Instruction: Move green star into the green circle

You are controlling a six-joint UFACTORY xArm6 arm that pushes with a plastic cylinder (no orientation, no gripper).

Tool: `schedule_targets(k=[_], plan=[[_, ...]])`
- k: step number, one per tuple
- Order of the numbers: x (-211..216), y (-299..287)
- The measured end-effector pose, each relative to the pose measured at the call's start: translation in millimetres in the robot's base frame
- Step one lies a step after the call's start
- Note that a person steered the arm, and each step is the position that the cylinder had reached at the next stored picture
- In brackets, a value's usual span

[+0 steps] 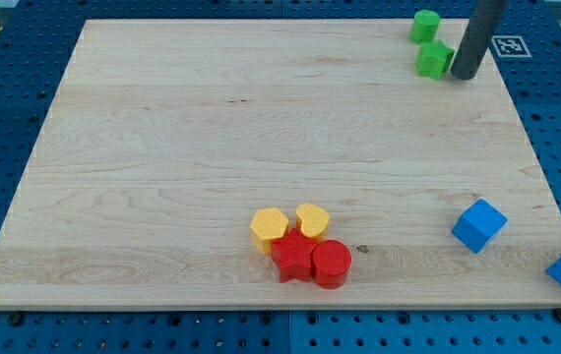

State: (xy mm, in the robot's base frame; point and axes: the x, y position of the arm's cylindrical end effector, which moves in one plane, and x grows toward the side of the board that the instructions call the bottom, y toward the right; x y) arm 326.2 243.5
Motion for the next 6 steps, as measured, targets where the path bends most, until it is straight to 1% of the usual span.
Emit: schedule_targets(k=[1,2,3,6], plan=[[19,-16],[0,-32],[-15,-32],[-35,-32]])
